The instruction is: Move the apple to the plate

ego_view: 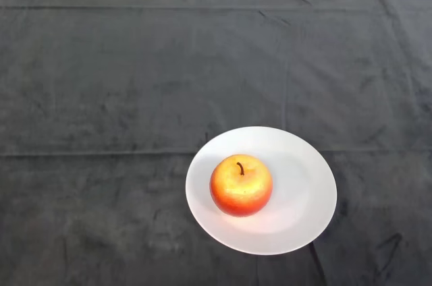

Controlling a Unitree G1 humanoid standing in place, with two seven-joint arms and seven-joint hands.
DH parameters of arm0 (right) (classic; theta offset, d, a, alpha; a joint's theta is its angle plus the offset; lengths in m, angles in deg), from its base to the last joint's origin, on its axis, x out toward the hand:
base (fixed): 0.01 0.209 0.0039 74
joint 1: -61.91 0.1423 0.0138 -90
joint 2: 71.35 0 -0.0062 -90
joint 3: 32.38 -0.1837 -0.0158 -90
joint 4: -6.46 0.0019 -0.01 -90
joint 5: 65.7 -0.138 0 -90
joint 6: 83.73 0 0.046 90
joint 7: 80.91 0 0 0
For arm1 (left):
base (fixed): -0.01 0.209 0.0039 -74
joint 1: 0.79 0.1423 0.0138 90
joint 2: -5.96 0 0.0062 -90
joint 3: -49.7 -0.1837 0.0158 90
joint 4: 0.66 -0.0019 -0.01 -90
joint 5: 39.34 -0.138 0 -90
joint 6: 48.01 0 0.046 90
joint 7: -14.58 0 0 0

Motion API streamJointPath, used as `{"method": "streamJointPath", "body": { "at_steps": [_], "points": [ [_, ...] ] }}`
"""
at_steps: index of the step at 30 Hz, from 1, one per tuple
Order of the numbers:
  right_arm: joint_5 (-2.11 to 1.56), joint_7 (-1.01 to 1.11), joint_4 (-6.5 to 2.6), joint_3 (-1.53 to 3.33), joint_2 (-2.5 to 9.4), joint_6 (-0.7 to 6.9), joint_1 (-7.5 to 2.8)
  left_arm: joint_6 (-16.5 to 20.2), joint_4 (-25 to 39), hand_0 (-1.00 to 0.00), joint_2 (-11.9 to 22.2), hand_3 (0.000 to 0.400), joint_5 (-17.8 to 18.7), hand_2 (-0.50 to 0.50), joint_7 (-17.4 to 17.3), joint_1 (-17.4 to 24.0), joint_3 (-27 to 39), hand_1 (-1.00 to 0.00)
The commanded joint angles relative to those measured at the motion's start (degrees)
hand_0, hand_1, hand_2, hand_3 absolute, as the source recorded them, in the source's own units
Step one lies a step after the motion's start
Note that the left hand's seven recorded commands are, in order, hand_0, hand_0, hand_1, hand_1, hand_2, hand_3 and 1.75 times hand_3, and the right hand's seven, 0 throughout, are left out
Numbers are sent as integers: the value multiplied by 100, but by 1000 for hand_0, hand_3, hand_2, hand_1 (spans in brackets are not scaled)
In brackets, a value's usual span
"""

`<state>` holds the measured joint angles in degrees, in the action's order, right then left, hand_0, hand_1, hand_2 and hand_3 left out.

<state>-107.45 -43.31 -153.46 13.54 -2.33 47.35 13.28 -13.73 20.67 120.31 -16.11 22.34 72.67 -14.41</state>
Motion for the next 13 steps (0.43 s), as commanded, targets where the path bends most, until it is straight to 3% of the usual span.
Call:
{"method": "streamJointPath", "body": {
  "at_steps": [1,13],
  "points": [
    [-97,37,-27,-81,-138,-17,87,-169,-184,0,235,0,-119,0,52,-117,200,0],
    [-94,39,-28,-82,-138,-17,88,-168,-181,0,165,0,-323,0,159,-189,189,0]
  ]
}}
